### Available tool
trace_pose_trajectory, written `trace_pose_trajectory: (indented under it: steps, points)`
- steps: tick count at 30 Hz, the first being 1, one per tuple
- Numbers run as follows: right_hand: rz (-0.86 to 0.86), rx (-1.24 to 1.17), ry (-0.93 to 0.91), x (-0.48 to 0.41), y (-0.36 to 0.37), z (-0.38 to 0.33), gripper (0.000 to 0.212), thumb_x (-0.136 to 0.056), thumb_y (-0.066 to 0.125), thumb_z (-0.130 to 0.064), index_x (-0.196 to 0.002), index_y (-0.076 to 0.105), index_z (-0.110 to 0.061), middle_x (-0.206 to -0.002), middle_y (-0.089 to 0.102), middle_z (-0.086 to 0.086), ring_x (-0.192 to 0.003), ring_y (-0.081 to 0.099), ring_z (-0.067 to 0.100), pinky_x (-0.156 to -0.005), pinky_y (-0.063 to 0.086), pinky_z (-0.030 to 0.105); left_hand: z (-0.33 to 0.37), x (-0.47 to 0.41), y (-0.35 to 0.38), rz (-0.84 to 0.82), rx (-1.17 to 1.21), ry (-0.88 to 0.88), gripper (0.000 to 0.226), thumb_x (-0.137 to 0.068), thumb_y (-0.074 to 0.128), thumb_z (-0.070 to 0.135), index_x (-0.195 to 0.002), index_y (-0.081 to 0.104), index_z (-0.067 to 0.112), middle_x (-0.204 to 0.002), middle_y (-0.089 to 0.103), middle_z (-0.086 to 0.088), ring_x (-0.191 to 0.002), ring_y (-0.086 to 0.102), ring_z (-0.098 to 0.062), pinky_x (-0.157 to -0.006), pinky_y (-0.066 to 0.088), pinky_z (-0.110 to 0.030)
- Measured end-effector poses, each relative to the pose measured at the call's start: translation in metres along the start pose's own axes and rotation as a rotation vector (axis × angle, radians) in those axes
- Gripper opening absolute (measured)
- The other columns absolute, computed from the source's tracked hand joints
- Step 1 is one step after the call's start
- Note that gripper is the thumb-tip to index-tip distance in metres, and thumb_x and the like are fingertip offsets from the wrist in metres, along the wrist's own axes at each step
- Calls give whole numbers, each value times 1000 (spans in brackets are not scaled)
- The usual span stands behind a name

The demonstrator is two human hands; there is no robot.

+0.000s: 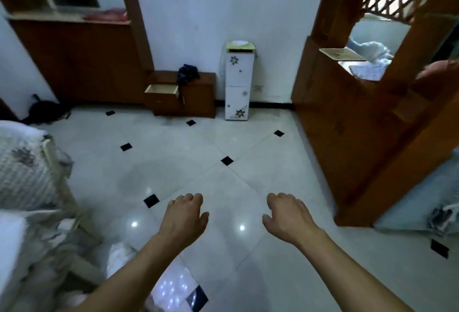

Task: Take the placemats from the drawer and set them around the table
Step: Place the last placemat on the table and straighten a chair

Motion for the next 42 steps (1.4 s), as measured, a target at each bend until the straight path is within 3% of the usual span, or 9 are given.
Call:
trace_pose_trajectory:
  steps: [8,13,18,28,34,42]
  points:
    - [-14,-36,-276,-162,-27,4,30,-90,50,-41,-106,52,-15,-101,60,4,-92,56,25,-74,43,34,-27,-81,-18,56,-73,-280,31,-86,54,49,-105,57,24,-97,64,2,-95,60,-25,-80,42,-37]
    - [7,-34,-357,-260,-34,-16,34,-88,51,-42,-109,53,-15,-101,61,6,-94,58,28,-76,46,35,-63,-150,-19,84,-98,-342,28,-87,51,48,-98,55,23,-91,62,1,-90,59,-25,-75,38,-36]
    - [38,-8,-333,-375,-41,-22,26,-88,52,-42,-96,49,-17,-96,60,7,-89,58,28,-68,38,34,-111,-273,-11,102,-82,-295,32,-89,51,50,-105,56,22,-97,63,2,-93,58,-23,-80,41,-37]
    - [16,-22,-187,-597,-64,-36,24,-88,52,-39,-96,51,-16,-100,61,8,-93,57,29,-69,34,32,-216,-504,-44,101,-55,-216,33,-90,51,49,-107,56,21,-99,64,0,-93,58,-22,-80,44,-37]
    - [-30,-82,-200,-725,-42,-62,27,-87,51,-40,-99,53,-16,-99,61,7,-91,58,28,-74,45,34,-281,-597,-42,67,-49,-270,36,-91,50,49,-113,57,21,-105,63,1,-98,57,-20,-85,44,-34]
    - [-55,-96,-368,-951,-19,-139,21,-87,52,-42,-89,44,-22,-95,60,4,-90,58,26,-66,37,32,-401,-736,-50,42,-116,-431,36,-91,51,48,-113,57,21,-106,64,-1,-99,58,-22,-86,44,-35]
Point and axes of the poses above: each hand's wrist, its own x-axis away from the middle knuckle, its own y-axis out of the palm, z = x × y, the point moved 7 cm from there along -x, towards the middle knuckle
